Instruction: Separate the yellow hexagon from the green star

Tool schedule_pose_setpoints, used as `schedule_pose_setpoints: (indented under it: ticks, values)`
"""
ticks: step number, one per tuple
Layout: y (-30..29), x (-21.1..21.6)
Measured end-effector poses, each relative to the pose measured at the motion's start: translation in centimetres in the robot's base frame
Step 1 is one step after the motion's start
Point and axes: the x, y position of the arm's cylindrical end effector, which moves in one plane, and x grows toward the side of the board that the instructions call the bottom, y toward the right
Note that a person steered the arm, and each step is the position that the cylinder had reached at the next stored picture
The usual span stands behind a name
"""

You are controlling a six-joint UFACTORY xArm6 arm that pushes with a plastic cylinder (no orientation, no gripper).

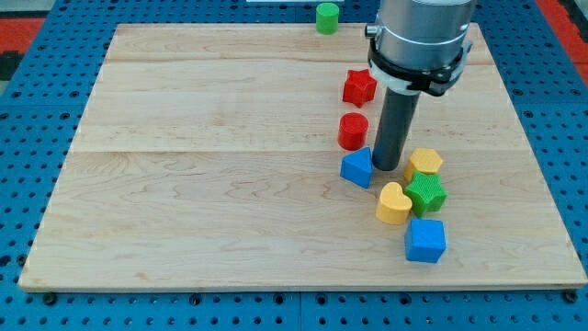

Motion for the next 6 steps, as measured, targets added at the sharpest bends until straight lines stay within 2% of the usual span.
schedule_pose_setpoints:
  ticks: [1, 2, 3, 4, 5, 6]
  values:
    - [3.0, 4.8]
    - [2.6, 3.3]
    - [3.0, -0.9]
    - [7.4, -1.4]
    - [10.5, -4.5]
    - [11.1, -2.7]
